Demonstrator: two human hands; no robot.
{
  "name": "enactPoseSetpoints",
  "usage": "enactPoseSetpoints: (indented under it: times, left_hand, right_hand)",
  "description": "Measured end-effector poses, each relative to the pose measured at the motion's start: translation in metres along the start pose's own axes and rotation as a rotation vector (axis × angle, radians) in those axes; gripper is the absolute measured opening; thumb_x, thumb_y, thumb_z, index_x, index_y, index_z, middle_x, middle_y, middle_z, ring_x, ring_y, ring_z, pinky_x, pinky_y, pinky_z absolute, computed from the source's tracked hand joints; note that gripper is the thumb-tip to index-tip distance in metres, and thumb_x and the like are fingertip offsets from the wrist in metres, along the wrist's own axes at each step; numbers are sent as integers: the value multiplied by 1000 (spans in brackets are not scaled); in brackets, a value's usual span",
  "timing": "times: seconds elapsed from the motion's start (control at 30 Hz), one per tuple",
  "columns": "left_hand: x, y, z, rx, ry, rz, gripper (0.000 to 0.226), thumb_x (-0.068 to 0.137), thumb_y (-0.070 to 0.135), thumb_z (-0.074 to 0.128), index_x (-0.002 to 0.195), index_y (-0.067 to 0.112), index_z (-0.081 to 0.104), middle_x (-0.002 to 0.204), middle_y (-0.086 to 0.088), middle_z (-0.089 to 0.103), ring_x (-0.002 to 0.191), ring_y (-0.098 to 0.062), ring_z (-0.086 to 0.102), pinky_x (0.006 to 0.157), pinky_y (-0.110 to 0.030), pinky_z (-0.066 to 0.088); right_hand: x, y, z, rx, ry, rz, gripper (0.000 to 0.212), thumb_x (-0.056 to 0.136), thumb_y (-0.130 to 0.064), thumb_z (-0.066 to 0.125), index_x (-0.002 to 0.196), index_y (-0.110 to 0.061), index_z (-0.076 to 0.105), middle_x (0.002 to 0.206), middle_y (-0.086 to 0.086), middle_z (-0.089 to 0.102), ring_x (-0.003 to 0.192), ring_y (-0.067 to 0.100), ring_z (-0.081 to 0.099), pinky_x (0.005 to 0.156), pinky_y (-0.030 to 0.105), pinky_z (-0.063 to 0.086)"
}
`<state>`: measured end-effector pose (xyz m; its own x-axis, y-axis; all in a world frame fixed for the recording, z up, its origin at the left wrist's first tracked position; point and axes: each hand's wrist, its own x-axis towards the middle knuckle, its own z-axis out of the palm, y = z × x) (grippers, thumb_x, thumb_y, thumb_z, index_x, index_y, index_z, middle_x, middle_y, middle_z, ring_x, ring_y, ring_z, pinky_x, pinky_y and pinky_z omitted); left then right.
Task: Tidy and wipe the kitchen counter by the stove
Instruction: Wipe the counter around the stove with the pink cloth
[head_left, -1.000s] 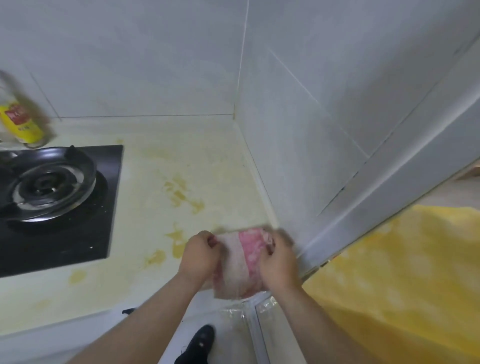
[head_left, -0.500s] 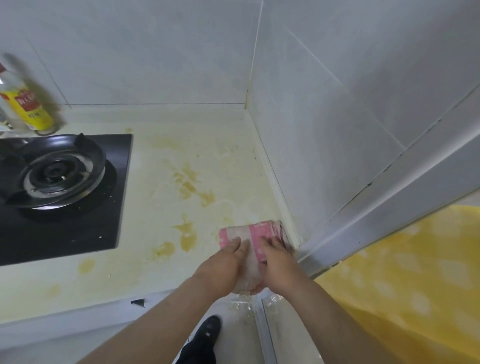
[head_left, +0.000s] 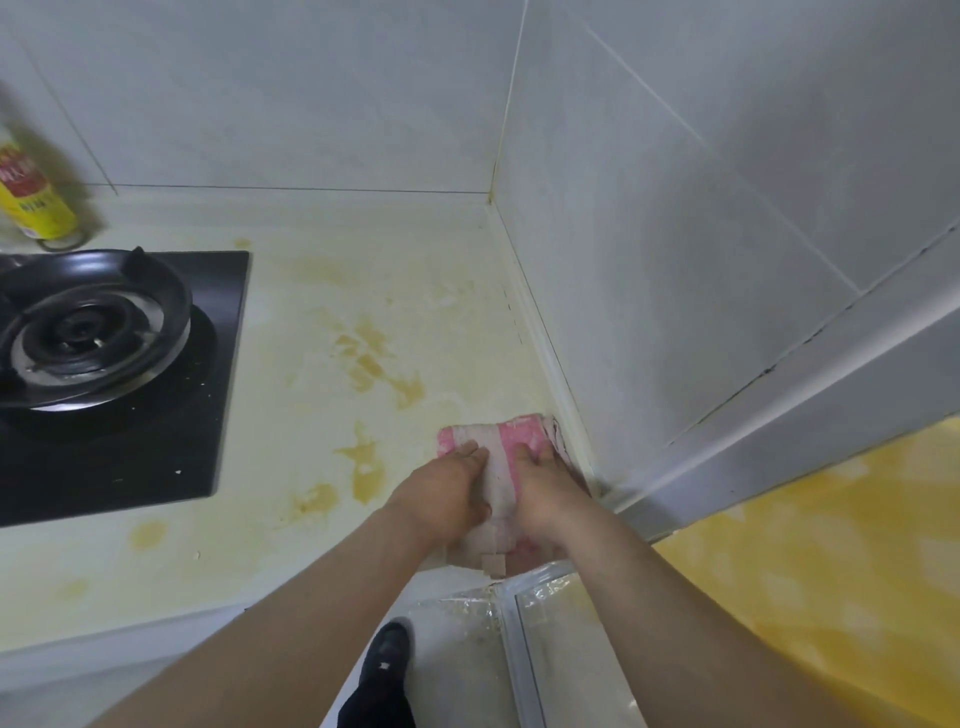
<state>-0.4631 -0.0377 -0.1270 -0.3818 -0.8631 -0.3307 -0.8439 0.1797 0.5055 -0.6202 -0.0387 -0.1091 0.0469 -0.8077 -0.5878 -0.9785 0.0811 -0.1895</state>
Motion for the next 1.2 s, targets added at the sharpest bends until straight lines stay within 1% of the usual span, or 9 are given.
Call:
enactPoseSetpoints:
  times: [0.13, 0.23, 0.37, 0.57, 0.67, 0.83, 1.03, 1.2]
  left_hand:
    - [15, -13, -13, 0, 21, -28, 80, 89, 31, 61, 156, 17, 18, 163, 0, 12, 148, -12, 18, 118, -25, 19]
    - [30, -24, -28, 1, -2, -50, 85, 87, 33, 65, 156, 18, 18, 163, 2, 11, 148, -11, 17, 119, -26, 19]
    - [49, -32, -41, 15, -17, -54, 88, 86, 35, 66, 156, 19, 15, 164, 3, 9, 149, -11, 16, 119, -27, 19]
    - [75, -42, -58, 22, -21, -40, 89, 86, 35, 66, 156, 19, 14, 164, 3, 8, 149, -12, 15, 117, -25, 18]
    - [89, -48, -68, 30, -11, -30, 88, 87, 34, 66, 156, 18, 15, 164, 3, 9, 149, -12, 16, 117, -25, 18]
    - [112, -59, -82, 60, 4, -23, 87, 86, 36, 66, 155, 19, 18, 163, 2, 13, 148, -14, 20, 116, -27, 23]
    - [139, -73, -102, 67, 10, -21, 86, 85, 37, 67, 155, 19, 19, 163, 2, 14, 148, -16, 20, 116, -28, 25]
    - [159, -82, -117, 70, 9, -23, 86, 87, 36, 66, 155, 19, 18, 163, 2, 13, 148, -16, 19, 116, -28, 23]
  right_hand:
    - [21, 3, -15, 57, 34, -52, 84, 91, -12, 59, 157, -23, 7, 165, 7, -2, 150, 28, 11, 121, 36, 19]
    - [41, 4, -24, 102, 46, -74, 86, 90, -17, 64, 157, -25, 12, 165, 3, 1, 151, 23, 11, 121, 30, 18]
    - [63, -2, -36, 132, 49, -63, 88, 87, -14, 67, 157, -26, 14, 165, 0, 2, 151, 19, 9, 122, 30, 17]
    - [88, -14, -50, 149, 51, -20, 87, 90, -7, 61, 157, -27, 8, 165, -4, -4, 152, 20, 4, 121, 31, 13]
    - [99, -21, -58, 161, 49, -8, 86, 91, -8, 59, 157, -26, 7, 165, -3, -5, 152, 22, 3, 122, 33, 13]
    - [124, -30, -71, 181, 47, -2, 88, 90, -7, 60, 157, -27, 7, 165, -2, -5, 152, 21, 3, 123, 36, 16]
    - [155, -40, -89, 179, 65, -12, 87, 90, -13, 63, 157, -26, 9, 165, 0, -5, 152, 22, 3, 123, 34, 12]
    - [176, -47, -103, 198, 83, -18, 88, 90, -12, 64, 157, -27, 10, 165, -2, -3, 152, 21, 2, 123, 33, 10]
